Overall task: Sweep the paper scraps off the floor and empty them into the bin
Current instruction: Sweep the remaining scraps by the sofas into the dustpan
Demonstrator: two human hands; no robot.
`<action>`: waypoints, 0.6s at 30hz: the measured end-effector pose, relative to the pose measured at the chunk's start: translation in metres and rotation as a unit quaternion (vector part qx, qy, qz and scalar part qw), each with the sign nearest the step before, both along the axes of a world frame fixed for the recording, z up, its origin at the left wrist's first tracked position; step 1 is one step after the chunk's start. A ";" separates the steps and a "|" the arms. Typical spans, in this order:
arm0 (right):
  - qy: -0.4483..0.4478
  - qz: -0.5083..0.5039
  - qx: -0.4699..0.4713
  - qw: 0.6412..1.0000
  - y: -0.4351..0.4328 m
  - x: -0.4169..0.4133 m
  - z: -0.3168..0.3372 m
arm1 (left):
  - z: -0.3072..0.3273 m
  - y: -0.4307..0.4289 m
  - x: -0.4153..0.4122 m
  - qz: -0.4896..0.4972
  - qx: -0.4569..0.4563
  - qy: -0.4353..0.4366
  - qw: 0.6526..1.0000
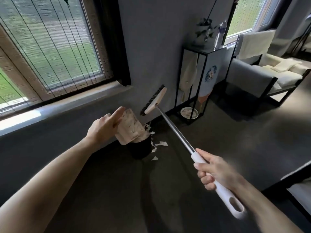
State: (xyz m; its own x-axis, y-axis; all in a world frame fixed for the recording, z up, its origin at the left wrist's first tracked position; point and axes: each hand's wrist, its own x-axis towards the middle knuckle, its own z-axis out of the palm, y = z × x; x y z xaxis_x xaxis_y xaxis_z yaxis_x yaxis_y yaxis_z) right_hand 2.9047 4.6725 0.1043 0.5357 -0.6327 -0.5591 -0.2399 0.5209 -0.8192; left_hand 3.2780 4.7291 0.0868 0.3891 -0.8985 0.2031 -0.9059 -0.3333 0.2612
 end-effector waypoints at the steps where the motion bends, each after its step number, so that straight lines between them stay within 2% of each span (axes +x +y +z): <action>1: -0.005 0.000 0.009 1.000 -0.003 -0.001 -0.001 | -0.001 -0.006 0.000 -0.010 0.020 -0.017 1.000; 5: -0.006 0.000 0.032 0.999 -0.008 -0.004 -0.004 | -0.006 -0.021 -0.008 -0.079 0.041 -0.064 0.994; 9: 0.002 0.006 0.047 0.999 -0.015 -0.005 -0.007 | -0.018 -0.026 -0.013 -0.117 0.109 -0.070 0.985; 13: 0.009 0.002 0.061 0.998 -0.016 -0.005 -0.011 | -0.021 -0.032 -0.024 -0.135 0.139 0.050 0.980; 16: 0.006 -0.003 0.071 0.997 -0.016 -0.006 -0.015 | -0.024 -0.037 -0.035 -0.064 0.136 0.222 0.963; 18: 0.005 -0.007 0.076 0.997 -0.015 -0.007 -0.018 | -0.031 -0.039 -0.041 -0.043 0.157 0.260 0.952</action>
State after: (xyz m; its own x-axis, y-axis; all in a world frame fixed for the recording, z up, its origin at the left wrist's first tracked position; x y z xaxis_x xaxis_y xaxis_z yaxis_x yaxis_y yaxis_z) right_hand 2.8978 4.6579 0.0864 0.5213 -0.5470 -0.6551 -0.2403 0.6424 -0.7277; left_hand 3.2367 4.6900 0.0554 0.2855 -0.9163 -0.2808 -0.7083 -0.3991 0.5823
